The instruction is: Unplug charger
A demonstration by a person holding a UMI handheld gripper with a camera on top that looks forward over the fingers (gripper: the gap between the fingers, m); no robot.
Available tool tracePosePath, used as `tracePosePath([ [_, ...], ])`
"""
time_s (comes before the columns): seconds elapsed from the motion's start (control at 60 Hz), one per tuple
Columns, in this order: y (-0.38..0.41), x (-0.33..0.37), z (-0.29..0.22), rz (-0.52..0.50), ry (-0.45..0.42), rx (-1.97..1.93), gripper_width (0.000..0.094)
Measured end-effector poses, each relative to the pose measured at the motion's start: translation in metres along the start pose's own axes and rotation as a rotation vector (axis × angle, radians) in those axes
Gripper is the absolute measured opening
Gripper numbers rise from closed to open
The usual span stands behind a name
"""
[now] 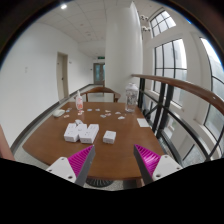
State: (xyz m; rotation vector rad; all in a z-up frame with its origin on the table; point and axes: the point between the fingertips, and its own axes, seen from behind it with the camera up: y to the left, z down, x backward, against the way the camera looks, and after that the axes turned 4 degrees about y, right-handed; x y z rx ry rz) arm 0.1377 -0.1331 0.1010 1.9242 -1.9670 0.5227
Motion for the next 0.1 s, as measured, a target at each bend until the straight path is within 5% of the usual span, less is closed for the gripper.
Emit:
tracePosePath([
  [0.1,-0.016,0.002,0.006,0.026,0.001,-0.029,0.0813],
])
